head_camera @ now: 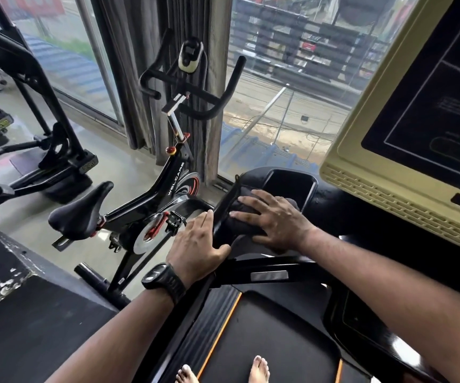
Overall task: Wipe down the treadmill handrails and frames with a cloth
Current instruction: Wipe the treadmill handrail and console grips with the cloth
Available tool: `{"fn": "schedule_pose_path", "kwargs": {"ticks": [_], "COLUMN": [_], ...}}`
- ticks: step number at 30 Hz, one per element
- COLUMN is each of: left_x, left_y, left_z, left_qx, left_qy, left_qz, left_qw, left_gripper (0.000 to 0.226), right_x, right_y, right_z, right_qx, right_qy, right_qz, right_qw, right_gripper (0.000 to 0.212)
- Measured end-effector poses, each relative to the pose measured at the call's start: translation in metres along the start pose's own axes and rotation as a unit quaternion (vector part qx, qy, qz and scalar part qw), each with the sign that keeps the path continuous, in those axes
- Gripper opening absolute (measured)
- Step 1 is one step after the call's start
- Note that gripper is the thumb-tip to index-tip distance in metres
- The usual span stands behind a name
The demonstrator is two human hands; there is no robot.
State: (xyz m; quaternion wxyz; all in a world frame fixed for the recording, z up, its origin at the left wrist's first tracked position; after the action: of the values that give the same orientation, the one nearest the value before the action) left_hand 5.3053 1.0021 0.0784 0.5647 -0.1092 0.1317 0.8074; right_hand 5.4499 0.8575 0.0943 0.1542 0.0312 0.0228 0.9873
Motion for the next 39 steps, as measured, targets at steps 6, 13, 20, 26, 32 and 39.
{"fn": "schedule_pose_path", "kwargs": {"ticks": [6,13,20,26,32,39], "left_x": [-0.005,-0.002,-0.004,-0.004,-0.004,-0.004], "left_y": [-0.002,-0.004,-0.007,-0.007,-0.008,-0.006], "left_z": [-0.001,-0.003,-0.001,0.000,0.002,0.003], "left_qx": [-0.008,-0.015,-0.016,-0.019,-0.006,-0.024], "left_qy": [-0.024,-0.031,-0.014,-0.007,0.002,-0.014], "left_qz": [0.005,0.013,0.028,0.030,0.044,0.042], "left_qw": [1.000,0.999,0.999,0.999,0.999,0.999], "left_gripper": [0.095,0.089,0.085,0.084,0.098,0.103], "right_x": [0.008,-0.019,-0.025,-0.045,0.018,0.007], "right_y": [-0.001,-0.064,-0.080,-0.094,-0.055,-0.014], "right_z": [-0.003,0.024,0.023,0.037,0.016,0.005], "right_qx": [-0.065,-0.030,-0.037,-0.007,-0.058,0.025], "right_qy": [-0.035,-0.144,-0.160,-0.183,-0.127,-0.078], "right_qz": [-0.093,-0.287,-0.379,-0.378,-0.232,0.004], "right_qw": [0.993,0.947,0.911,0.907,0.963,0.997], "right_gripper": [0.063,0.056,0.047,0.046,0.050,0.075]}}
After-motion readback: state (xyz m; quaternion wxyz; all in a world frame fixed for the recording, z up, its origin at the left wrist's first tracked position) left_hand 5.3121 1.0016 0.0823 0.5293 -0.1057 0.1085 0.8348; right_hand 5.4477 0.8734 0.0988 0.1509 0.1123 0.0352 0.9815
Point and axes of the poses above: each hand's wrist, its own y-axis away from the middle knuckle, its own z-axis out of the back of the hand, x = y × z, the point moved 4 cm from there along -y, towards the middle knuckle, and after that the axes turned 9 degrees about -y, right-handed, at the moved point
